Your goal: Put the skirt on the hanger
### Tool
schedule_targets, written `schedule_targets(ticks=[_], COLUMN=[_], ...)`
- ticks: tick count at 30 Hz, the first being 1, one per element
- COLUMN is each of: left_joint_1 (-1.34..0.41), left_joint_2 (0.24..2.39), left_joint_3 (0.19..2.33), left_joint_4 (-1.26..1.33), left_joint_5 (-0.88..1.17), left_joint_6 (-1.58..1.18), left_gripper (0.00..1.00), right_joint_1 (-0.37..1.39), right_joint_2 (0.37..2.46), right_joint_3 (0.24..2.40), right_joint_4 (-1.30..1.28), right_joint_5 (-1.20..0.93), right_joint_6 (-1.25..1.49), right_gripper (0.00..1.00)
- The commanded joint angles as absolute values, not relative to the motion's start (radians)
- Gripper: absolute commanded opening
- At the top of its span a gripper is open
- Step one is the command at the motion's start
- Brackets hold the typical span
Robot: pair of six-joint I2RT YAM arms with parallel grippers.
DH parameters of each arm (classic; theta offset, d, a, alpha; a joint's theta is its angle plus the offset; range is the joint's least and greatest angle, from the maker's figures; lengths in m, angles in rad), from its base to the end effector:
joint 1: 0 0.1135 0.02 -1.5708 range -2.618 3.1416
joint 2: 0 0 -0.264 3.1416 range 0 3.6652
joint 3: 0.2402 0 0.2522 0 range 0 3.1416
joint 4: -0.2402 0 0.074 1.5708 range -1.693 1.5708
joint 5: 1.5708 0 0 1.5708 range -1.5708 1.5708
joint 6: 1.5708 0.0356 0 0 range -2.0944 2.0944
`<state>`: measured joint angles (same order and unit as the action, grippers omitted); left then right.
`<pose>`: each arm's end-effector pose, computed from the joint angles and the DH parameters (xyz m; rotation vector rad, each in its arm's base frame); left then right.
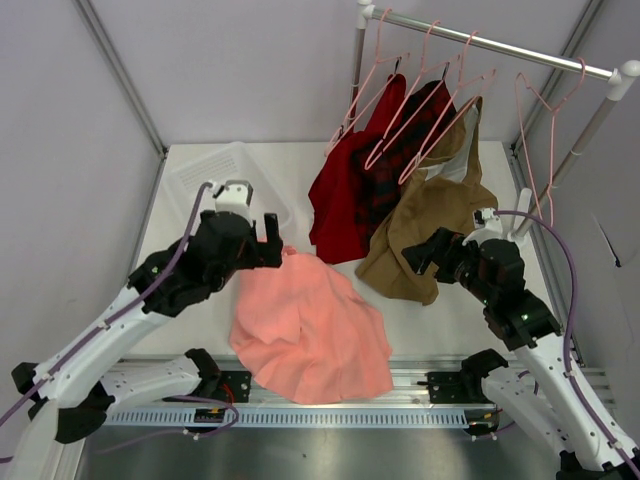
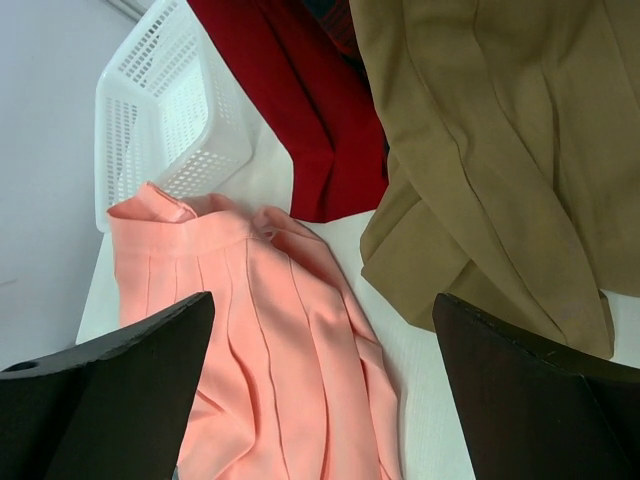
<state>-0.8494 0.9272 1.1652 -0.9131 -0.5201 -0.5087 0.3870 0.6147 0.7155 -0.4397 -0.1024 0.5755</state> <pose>0.1238 -0.1140 0.3752 0.0929 2.1488 -0.2020 0.1331 0.0582 0.3137 0.1148 1.9762 0.7380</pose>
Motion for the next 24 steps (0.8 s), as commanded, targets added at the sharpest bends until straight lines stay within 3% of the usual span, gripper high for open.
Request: schedule_targets(ticks=[1,9,24], left_joint_1=[-0.847,-0.848,-0.718], left_joint_2=[1.035,1.202,1.420], left_joint_3=[1.327,1.224,1.118], left_joint_4=[-0.858,-0.713,-0.516], left_joint_5=[-0.423,-0.242,-0.181], left_joint_6=[-0.433,-0.325,-0.258], left_gripper=[0.98,0.96,0.93], right_joint_1=[0.402,0.403,0.403], right_joint_2=[0.609,0.594,0.600], right_joint_3=[0.724,0.723,0.729], right_joint_4=[-0.428,-0.494,-0.509], right_joint_5=[-0.029,0.031,0.051], right_joint_6=[0.578,0.571,0.534], right_gripper=[1.00,0.99,0.99])
